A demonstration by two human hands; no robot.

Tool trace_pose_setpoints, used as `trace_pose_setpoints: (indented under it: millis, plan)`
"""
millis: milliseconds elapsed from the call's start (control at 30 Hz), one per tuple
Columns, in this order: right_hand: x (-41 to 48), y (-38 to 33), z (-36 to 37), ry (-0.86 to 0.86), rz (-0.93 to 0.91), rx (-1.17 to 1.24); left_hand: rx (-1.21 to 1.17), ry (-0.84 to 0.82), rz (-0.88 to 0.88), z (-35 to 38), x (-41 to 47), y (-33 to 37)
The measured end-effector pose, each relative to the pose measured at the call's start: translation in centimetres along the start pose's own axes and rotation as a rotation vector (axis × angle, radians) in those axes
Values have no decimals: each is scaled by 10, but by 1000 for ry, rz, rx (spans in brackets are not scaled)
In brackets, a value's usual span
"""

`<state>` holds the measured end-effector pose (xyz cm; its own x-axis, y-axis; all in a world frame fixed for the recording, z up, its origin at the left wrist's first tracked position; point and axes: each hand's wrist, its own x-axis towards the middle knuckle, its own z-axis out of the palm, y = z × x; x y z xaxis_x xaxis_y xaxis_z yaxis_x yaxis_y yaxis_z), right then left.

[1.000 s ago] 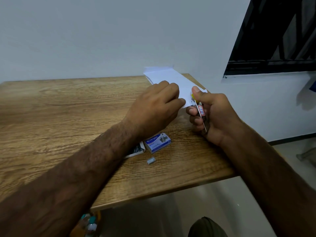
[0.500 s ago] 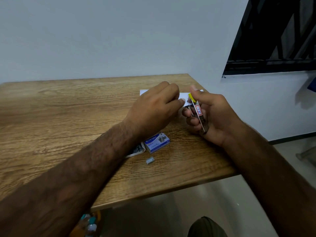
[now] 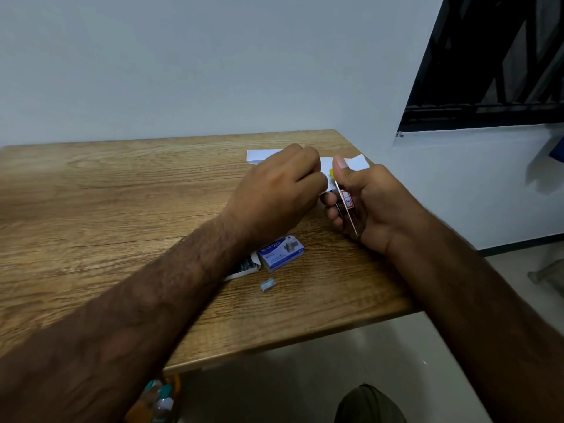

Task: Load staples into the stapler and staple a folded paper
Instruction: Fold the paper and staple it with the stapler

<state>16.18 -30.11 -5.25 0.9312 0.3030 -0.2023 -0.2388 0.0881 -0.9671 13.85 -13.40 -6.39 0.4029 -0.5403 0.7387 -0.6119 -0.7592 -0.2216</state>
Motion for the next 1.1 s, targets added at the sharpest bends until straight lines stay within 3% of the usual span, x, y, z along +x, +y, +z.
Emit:
trace_pose_setpoints:
  millis: [367,1100]
  plan:
    - [2,4,5,94,-62,-23,-38,2,-3,-4,1,3]
    - [-5,-1,-12,-146,-33,28,-40,-42,-75,-5,-3,-4]
